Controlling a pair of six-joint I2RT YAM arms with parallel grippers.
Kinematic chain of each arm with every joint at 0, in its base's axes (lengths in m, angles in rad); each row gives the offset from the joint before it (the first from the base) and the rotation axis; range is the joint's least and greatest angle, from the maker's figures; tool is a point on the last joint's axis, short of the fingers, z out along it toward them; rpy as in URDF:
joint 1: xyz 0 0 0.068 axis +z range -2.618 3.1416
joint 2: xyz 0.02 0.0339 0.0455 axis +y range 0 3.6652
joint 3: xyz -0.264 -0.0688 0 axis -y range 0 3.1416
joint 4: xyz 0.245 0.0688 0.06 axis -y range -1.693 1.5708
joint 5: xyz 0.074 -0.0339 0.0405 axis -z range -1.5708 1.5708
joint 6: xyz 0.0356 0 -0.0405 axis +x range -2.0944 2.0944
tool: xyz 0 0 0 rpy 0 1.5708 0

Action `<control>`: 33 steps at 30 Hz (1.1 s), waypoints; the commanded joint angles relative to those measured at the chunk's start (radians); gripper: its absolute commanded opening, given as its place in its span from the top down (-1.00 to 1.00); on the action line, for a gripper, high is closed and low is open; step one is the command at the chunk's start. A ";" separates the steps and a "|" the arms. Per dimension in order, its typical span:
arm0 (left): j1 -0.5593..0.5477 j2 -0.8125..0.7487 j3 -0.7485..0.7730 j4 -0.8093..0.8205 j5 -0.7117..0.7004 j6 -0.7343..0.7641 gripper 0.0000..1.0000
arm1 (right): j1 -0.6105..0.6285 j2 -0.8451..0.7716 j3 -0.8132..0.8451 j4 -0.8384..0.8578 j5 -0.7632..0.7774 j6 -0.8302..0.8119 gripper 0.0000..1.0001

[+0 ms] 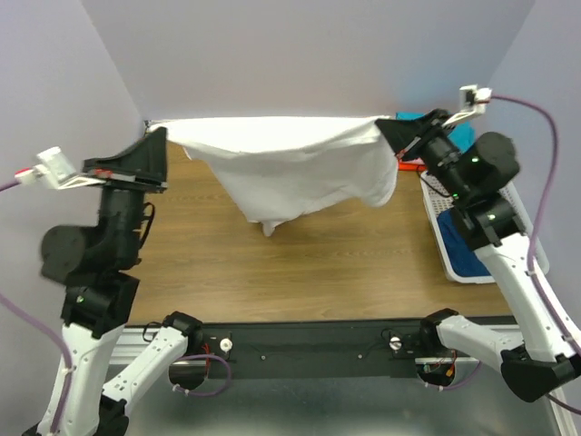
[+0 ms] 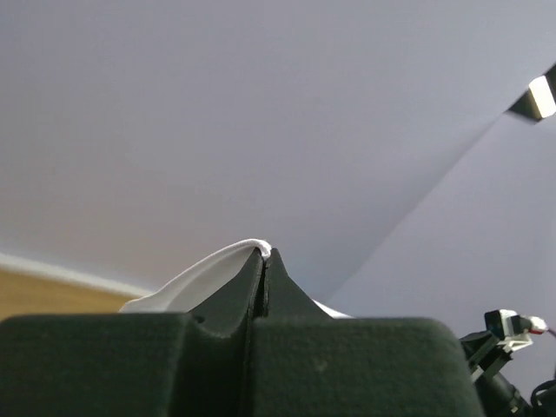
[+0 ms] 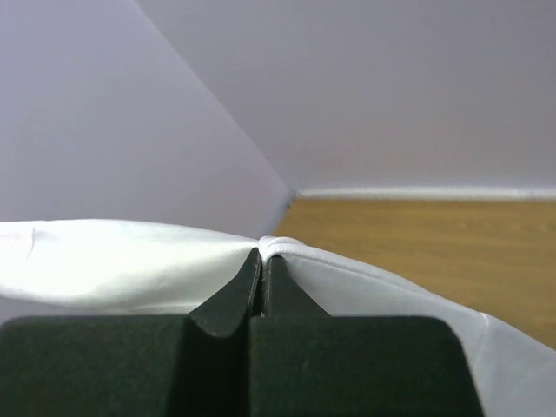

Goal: Fold and stack the t-shirts
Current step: Flatten the tshirt out

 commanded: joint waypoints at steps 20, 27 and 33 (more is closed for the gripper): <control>0.004 0.238 0.342 0.035 -0.179 0.111 1.00 | 0.003 0.234 0.620 -0.207 -0.036 -0.224 0.99; 0.051 0.613 0.611 -0.072 -0.306 0.171 1.00 | -0.009 0.506 0.823 -0.210 0.105 -0.376 0.99; 0.134 0.741 0.853 -0.144 -0.258 0.203 1.00 | -0.015 0.655 1.063 -0.227 0.007 -0.423 0.99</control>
